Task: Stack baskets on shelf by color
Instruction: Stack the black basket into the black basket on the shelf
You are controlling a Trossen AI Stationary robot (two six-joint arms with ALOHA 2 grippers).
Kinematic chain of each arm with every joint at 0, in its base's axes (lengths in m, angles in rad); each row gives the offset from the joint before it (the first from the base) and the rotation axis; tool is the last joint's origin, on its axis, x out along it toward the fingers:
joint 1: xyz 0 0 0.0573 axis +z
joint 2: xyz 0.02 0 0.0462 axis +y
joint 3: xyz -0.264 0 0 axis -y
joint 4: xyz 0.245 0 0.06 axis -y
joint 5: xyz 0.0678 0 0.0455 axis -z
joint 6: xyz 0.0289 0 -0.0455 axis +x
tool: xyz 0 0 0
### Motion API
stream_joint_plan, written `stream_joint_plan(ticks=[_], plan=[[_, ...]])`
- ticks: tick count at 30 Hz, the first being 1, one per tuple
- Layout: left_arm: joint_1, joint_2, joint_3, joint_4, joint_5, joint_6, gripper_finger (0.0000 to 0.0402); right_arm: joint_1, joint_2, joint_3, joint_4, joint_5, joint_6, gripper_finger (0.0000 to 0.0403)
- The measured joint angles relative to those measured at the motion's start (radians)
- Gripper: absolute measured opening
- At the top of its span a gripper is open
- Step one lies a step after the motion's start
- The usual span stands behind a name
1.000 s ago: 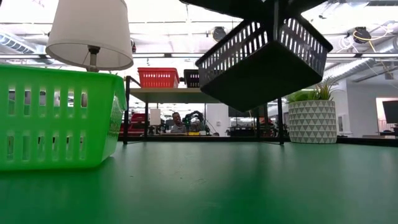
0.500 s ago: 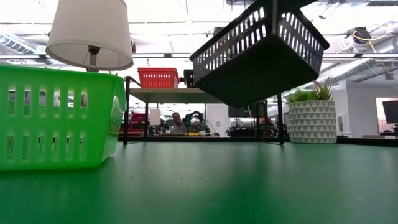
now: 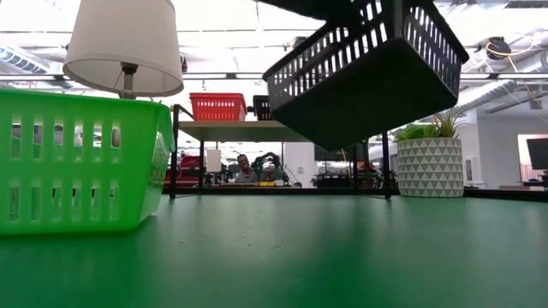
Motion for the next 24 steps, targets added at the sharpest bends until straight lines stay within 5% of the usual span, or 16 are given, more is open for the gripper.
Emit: stream_joint_plan(ticks=[7,16,20,24], plan=[[0.022,0.011,0.000,-0.013,0.084,0.015,0.0170,0.002,0.000,0.000,0.003,0.001,-0.049,0.0009],[0.029,0.009,0.000,-0.020,0.153,0.056,0.0060,0.002,0.000,-0.001,0.005,0.002,-0.060,0.0012],[0.024,0.009,0.000,-0.029,0.179,0.088,0.0012,0.012,0.001,-0.001,0.066,0.005,-0.057,0.0049],[0.017,0.008,0.000,-0.038,0.218,0.132,0.0014,0.032,-0.004,-0.001,0.126,0.007,-0.044,0.0105]])
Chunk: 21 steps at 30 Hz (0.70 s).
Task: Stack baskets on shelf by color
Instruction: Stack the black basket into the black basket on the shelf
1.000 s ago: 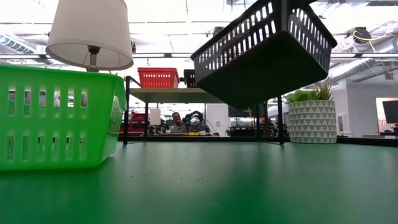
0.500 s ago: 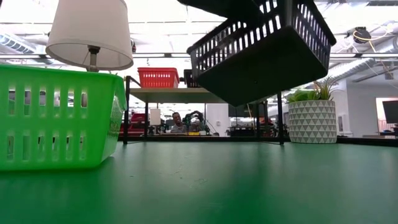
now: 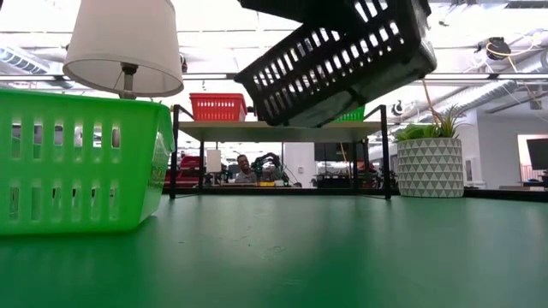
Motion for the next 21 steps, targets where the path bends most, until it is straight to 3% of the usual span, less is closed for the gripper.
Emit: stream_joint_plan(ticks=[5,10,15,21], plan=[[-0.025,0.000,0.000,-0.025,0.011,0.081,0.0012,0.010,-0.032,0.000,0.014,-0.003,0.089,0.0161],[-0.038,0.000,0.000,-0.067,0.012,0.152,0.0015,0.022,-0.041,0.000,-0.042,-0.003,0.134,0.0185],[-0.047,0.000,0.000,-0.068,0.028,0.201,0.0016,0.023,-0.009,0.000,-0.057,-0.007,0.117,0.0174],[-0.044,0.000,0.000,-0.074,0.038,0.215,0.0016,0.008,0.007,0.000,-0.123,-0.006,0.097,0.0127]])
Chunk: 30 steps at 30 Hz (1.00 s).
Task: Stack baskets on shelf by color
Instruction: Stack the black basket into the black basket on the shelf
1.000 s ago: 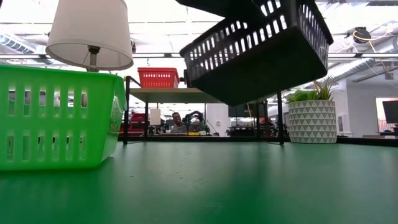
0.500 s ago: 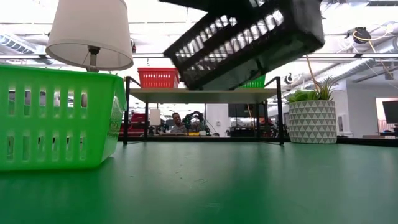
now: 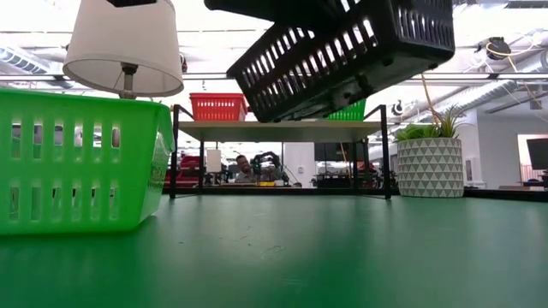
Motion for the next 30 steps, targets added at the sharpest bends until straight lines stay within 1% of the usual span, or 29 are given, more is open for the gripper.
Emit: stream_joint_plan(ticks=[3,8,10,13,15,17,19,22,27,30], plan=[[-0.001,0.000,0.000,0.000,0.000,0.000,0.0026,-0.009,0.000,0.000,-0.026,0.000,0.005,0.0090],[0.000,0.000,0.000,0.002,-0.007,-0.009,0.0029,-0.007,0.000,0.000,-0.038,-0.007,-0.008,0.0017],[0.000,0.000,0.000,0.002,-0.023,-0.037,0.0030,-0.007,0.000,0.000,-0.045,-0.007,-0.019,0.0009],[-0.005,0.000,0.000,0.005,-0.136,-0.110,0.0034,-0.008,0.000,0.000,-0.051,0.003,0.001,0.0017],[-0.015,0.000,0.000,0.006,-0.191,-0.118,0.0047,-0.008,-0.001,0.000,-0.053,0.004,0.008,0.0017],[-0.026,0.000,0.000,0.011,-0.246,-0.105,0.0072,-0.008,-0.001,0.000,-0.053,0.004,0.007,0.0010],[-0.041,0.000,0.000,0.018,-0.319,-0.117,0.0107,-0.008,-0.005,0.000,-0.053,0.005,0.012,0.0006],[-0.058,0.000,0.000,0.014,-0.412,-0.220,0.0167,-0.008,-0.013,0.000,-0.053,0.034,0.058,0.0008],[-0.075,-0.040,0.000,-0.009,-0.435,-0.368,0.0263,-0.009,-0.022,0.000,-0.063,0.061,0.101,0.0006],[-0.078,-0.082,0.000,-0.003,-0.429,-0.440,0.0299,-0.011,-0.022,0.000,-0.067,0.095,0.114,0.0006]])
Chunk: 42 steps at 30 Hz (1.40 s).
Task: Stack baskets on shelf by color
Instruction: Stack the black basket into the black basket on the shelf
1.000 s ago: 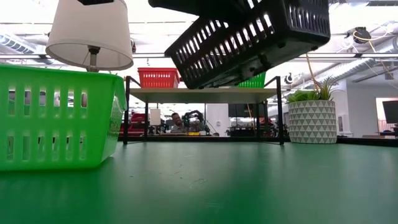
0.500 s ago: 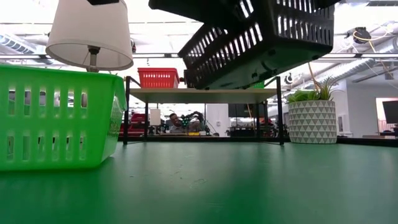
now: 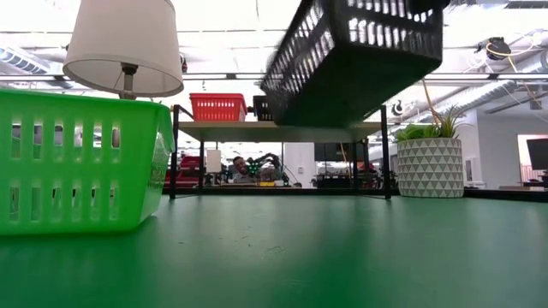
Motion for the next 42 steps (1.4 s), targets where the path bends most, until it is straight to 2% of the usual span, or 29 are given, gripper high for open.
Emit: stream_joint_plan(ticks=[4,9,16,28,33,39,42], plan=[[0.005,-0.060,0.000,0.013,-0.003,-0.124,0.0315,-0.018,0.000,0.000,-0.001,0.039,0.043,0.0006],[0.028,-0.088,0.002,0.071,-0.013,-0.274,0.0293,-0.043,0.000,0.000,0.006,0.097,0.094,0.0005],[0.085,-0.036,0.000,0.000,0.050,-0.298,0.0240,-0.078,0.004,0.000,0.039,0.175,0.174,0.0008],[0.161,-0.015,0.001,-0.081,0.120,-0.380,0.0182,-0.090,0.019,0.000,0.059,0.196,0.153,0.0009],[0.161,-0.015,0.001,-0.085,0.120,-0.358,0.0126,-0.094,0.019,0.000,0.069,0.197,0.150,0.0010],[0.160,-0.015,0.001,-0.084,0.128,-0.299,0.0023,-0.091,0.020,0.000,0.092,0.199,0.099,0.0015],[0.158,-0.022,0.001,-0.085,0.153,-0.291,0.0012,-0.073,0.018,-0.001,0.153,0.209,0.080,0.0037]])
